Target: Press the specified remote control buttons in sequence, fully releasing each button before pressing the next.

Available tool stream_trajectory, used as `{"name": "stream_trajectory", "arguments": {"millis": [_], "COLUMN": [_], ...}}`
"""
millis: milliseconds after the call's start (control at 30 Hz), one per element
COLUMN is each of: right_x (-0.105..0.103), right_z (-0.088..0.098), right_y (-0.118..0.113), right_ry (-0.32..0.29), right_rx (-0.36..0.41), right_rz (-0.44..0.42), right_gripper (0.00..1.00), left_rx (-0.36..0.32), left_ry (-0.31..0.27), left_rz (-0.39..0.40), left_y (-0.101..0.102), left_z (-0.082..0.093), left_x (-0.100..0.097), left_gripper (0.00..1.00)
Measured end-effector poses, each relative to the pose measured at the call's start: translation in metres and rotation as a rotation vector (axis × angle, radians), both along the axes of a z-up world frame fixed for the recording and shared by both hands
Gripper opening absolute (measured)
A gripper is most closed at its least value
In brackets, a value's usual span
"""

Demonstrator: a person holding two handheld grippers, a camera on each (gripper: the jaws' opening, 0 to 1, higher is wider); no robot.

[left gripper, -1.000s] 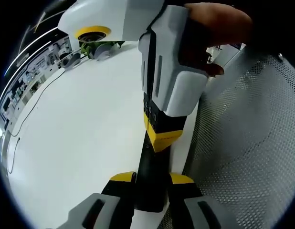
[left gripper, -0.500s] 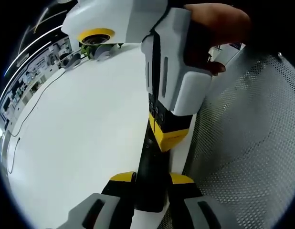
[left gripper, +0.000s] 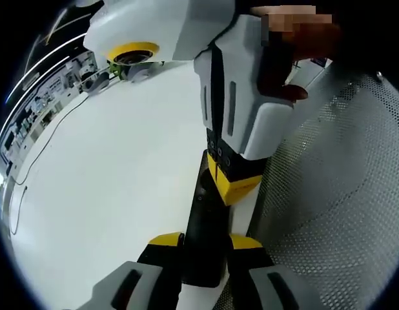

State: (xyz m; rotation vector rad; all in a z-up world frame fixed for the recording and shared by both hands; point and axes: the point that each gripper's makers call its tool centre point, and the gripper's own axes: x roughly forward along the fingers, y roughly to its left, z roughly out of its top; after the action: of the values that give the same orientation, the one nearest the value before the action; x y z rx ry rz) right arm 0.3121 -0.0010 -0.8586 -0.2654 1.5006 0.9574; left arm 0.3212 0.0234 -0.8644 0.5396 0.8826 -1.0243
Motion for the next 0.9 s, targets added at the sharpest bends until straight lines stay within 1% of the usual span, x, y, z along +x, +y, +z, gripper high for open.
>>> {"name": "stream_trajectory", "arguments": {"millis": [67, 367, 500, 767, 900], "right_x": [-0.0001, -0.0015, -0.0018, 0.0, 0.0001], "right_z": [-0.0003, -0.002, -0.0021, -0.0009, 0.0016], "right_y": [0.0003, 0.0001, 0.0003, -0.0005, 0.0011], "right_ry": [-0.006, 0.003, -0.002, 0.036, 0.029], "right_rx": [-0.004, -0.013, -0.015, 0.0, 0.011], "right_rz": [0.005, -0.004, 0.005, -0.031, -0.031], "right_gripper": [0.0, 0.0, 0.0, 0.0, 0.0], "left_rx": [0.0, -0.003, -0.005, -0.01, -0.01], "left_ry": [0.0, -0.001, -0.001, -0.005, -0.005], "left_rz": [0.001, 0.0, 0.0, 0.001, -0.001], "left_y": [0.0, -0.0003, -0.0005, -0.0007, -0.0009], "left_z": [0.0001, 0.0003, 0.0002, 0.0, 0.0004], "left_x": [0.0, 0.0, 0.0003, 0.0007, 0.0004], "left_gripper": [0.26, 0.27, 0.27, 0.27, 0.27]}}
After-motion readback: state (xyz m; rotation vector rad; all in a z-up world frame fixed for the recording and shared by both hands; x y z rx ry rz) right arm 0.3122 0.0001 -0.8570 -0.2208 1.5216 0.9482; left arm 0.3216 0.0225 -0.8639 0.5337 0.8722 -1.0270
